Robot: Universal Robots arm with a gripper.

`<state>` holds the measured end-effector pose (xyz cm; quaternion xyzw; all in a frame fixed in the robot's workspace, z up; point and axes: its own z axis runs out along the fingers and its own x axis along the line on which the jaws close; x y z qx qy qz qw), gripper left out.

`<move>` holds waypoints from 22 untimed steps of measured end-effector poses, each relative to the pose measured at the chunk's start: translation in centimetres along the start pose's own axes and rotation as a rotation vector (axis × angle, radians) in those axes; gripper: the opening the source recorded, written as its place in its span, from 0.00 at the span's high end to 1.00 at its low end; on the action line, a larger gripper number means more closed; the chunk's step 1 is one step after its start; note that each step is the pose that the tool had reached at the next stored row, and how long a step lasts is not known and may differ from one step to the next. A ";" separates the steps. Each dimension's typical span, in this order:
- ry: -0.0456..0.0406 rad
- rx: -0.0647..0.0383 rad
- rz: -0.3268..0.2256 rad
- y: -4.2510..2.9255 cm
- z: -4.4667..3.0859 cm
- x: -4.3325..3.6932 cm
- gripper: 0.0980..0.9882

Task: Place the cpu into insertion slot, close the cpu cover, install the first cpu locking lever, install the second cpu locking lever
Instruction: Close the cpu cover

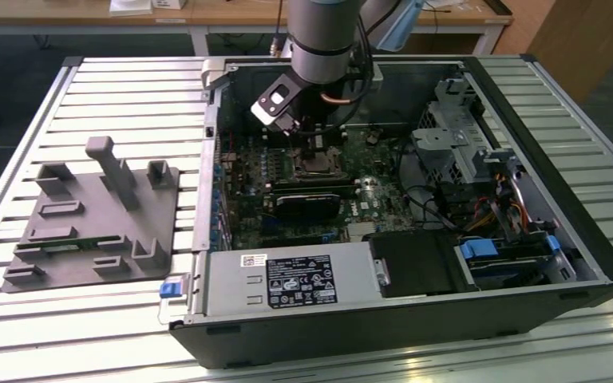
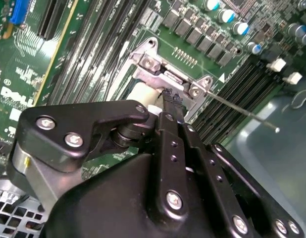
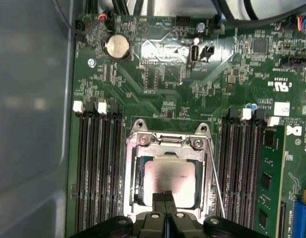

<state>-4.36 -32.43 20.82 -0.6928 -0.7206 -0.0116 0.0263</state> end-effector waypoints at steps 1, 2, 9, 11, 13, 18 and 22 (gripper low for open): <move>-0.0001 0.000 0.000 -0.08 0.07 0.00 0.98; 0.0000 0.000 0.000 -0.16 0.15 0.00 0.98; -0.0001 0.000 0.000 -0.25 0.75 -0.03 0.98; -0.0007 0.001 0.000 -0.25 0.84 -0.05 0.98; -0.0008 0.001 0.000 -0.22 0.90 -0.05 0.98; -0.0004 0.000 0.000 0.11 0.95 -0.01 0.98; -0.0001 0.000 0.000 0.13 0.20 0.05 0.98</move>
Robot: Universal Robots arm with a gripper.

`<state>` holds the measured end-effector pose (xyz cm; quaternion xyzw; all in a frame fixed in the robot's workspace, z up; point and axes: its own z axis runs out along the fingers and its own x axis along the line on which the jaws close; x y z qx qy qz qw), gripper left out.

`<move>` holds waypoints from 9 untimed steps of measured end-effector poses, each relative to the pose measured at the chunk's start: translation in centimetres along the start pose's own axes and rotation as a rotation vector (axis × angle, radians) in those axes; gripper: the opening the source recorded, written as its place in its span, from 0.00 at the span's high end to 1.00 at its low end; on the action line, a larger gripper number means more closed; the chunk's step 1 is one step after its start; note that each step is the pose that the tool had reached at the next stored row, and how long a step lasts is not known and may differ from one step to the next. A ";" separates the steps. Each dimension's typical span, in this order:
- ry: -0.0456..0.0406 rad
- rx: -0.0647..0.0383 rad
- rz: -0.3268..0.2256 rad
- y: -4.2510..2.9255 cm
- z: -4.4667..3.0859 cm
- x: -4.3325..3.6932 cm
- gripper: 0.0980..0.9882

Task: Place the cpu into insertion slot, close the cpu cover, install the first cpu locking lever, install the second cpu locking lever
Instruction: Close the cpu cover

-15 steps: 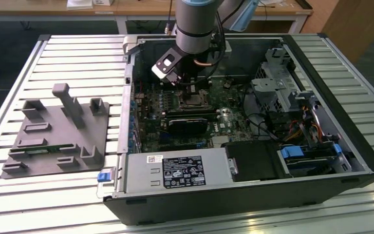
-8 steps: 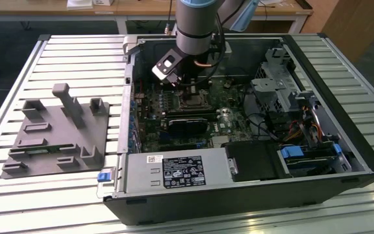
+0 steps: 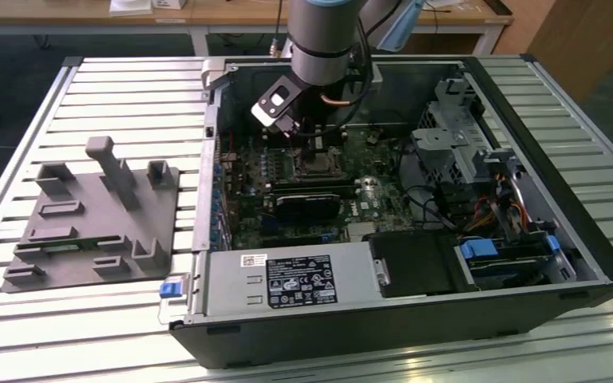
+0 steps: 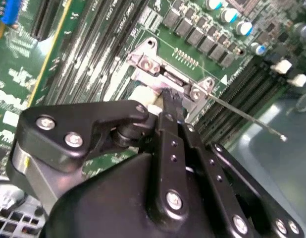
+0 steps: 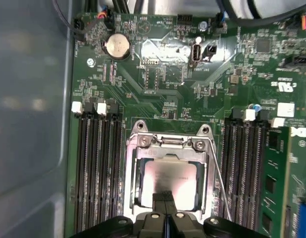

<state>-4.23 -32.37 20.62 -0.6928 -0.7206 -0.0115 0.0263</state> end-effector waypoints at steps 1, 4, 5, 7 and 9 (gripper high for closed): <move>0.0002 0.000 0.000 0.02 -0.05 0.00 0.98; -0.0001 0.000 0.000 0.31 -0.07 -0.01 0.98; 0.0001 0.000 0.000 0.40 -0.07 -0.02 0.98; 0.0000 0.000 0.000 0.63 -0.08 -0.03 0.98; 0.0000 0.000 0.000 0.75 -0.08 -0.03 0.98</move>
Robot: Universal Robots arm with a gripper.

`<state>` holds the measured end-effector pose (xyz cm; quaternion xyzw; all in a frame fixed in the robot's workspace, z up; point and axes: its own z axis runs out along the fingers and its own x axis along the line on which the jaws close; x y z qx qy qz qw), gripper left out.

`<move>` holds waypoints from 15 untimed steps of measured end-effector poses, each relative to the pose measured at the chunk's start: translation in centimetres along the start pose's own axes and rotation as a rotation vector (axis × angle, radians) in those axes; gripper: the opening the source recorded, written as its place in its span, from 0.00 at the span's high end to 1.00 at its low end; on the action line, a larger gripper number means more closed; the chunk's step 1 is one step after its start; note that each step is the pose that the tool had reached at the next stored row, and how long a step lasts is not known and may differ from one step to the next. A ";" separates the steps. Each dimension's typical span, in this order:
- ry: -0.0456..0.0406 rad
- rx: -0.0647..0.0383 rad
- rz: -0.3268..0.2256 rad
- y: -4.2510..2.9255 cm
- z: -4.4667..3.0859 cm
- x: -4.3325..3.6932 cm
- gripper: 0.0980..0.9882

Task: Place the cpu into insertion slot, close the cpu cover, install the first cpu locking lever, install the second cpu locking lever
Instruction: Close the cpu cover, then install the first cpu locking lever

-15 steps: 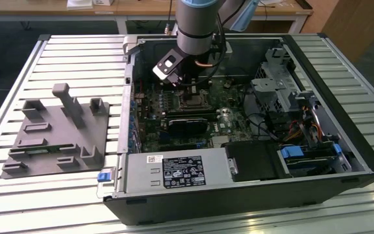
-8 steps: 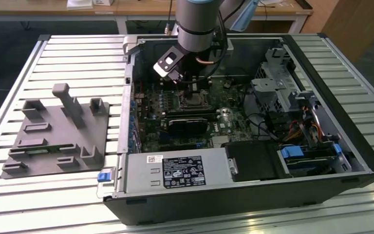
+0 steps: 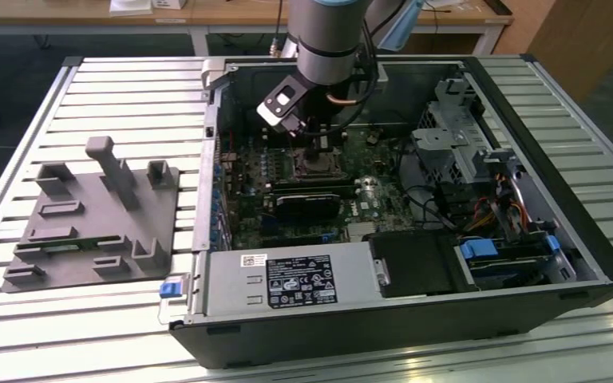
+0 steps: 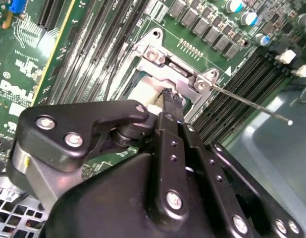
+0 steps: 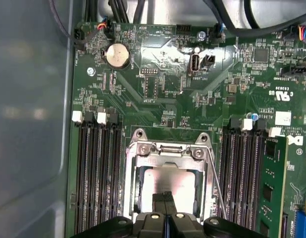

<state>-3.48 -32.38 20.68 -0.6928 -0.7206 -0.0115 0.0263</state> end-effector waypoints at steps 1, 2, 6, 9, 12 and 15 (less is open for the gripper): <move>0.0001 0.000 0.000 0.06 0.00 0.00 0.98; 0.0001 0.000 0.000 0.14 0.00 0.00 0.98; 0.0001 0.000 0.000 0.25 0.00 -0.01 0.98; 0.0001 0.000 0.000 0.26 0.00 -0.01 0.98; 0.0001 0.000 0.000 0.27 -0.01 -0.01 0.98; 0.0001 0.000 0.000 0.26 -0.43 0.02 0.98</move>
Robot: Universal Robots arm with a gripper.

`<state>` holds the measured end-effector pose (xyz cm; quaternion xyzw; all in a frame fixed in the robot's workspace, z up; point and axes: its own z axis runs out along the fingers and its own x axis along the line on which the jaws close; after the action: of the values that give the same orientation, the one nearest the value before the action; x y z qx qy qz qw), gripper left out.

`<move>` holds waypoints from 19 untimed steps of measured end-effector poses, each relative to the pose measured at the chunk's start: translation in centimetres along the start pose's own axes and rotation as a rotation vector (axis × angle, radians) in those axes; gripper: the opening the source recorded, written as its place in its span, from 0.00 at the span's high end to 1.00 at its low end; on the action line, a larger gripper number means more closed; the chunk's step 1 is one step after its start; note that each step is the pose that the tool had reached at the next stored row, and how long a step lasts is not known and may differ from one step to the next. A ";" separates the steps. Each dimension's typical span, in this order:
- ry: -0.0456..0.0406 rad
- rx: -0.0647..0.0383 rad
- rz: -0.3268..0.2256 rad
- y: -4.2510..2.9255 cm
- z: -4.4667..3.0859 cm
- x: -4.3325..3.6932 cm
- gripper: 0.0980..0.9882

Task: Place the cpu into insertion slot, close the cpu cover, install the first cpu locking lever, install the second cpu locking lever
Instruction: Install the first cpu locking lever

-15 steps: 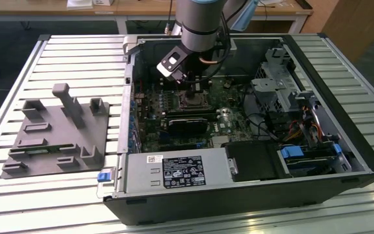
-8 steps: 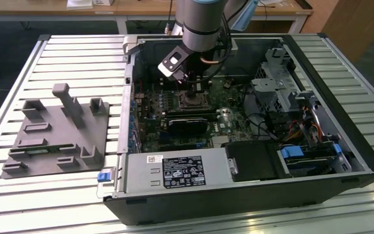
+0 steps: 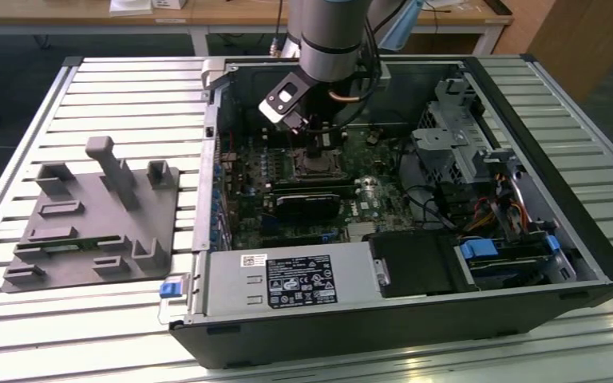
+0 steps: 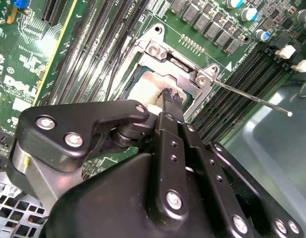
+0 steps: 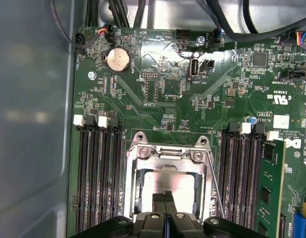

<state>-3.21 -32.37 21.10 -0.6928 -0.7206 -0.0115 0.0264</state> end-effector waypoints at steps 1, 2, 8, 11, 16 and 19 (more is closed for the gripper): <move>-0.0001 0.000 0.000 0.00 -0.13 0.01 0.98; -0.0001 0.000 0.000 -0.01 -0.29 0.02 0.98; 0.0000 0.000 0.000 -0.03 -1.75 0.10 0.98; 0.0000 0.000 0.000 -0.06 -2.69 0.14 0.98; -0.0001 0.000 0.000 -0.09 -4.25 0.23 0.98; -0.0001 0.000 0.000 -0.10 -5.13 0.29 0.98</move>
<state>-3.20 -32.36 26.24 -0.6927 -0.7206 -0.0116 0.0262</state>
